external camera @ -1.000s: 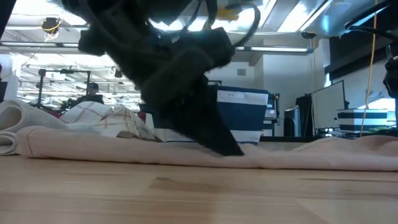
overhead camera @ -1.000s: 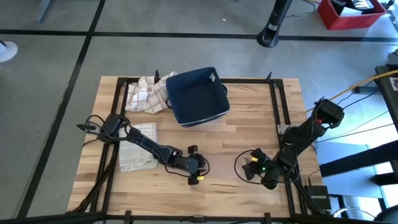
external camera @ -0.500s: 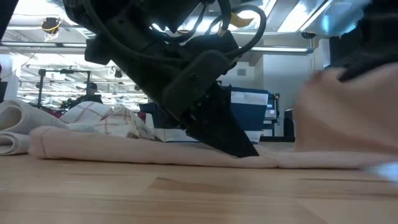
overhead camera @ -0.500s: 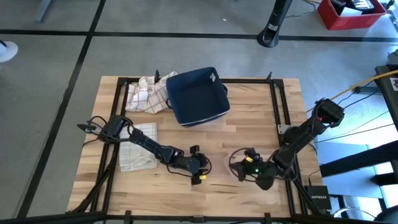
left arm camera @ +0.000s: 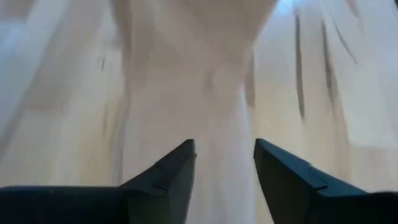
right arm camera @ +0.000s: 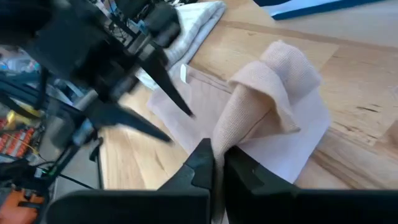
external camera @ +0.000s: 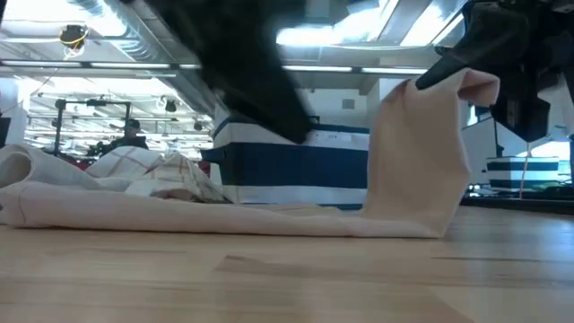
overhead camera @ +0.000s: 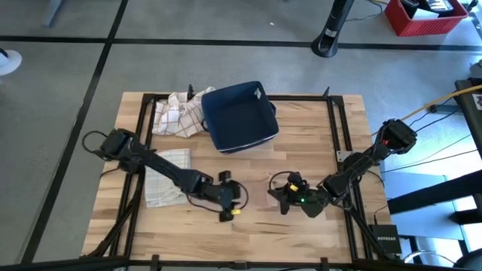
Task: Fold towel
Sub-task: Fold the pink towel on the table
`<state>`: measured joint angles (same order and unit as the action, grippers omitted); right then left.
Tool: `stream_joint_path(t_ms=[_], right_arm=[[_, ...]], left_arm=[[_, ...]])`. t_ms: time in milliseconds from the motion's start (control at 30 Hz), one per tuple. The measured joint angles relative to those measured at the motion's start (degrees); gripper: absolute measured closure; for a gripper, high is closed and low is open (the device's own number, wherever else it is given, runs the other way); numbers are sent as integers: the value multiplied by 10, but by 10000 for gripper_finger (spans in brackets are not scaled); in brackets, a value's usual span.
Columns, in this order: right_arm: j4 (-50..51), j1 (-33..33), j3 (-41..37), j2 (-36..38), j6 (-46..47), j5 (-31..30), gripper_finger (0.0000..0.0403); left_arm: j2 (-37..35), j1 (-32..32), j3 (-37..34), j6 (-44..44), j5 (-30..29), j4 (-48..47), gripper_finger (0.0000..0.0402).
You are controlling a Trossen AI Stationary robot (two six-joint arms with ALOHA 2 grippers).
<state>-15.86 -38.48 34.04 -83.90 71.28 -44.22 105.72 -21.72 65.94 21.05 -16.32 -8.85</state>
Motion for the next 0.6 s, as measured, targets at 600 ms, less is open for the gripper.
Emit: stream_joint_path(t_ms=[600], right_arm=[[-154,68,17,-64,-81,62,386]], left_arm=[[66,-10,-78,49,-33,113,243]])
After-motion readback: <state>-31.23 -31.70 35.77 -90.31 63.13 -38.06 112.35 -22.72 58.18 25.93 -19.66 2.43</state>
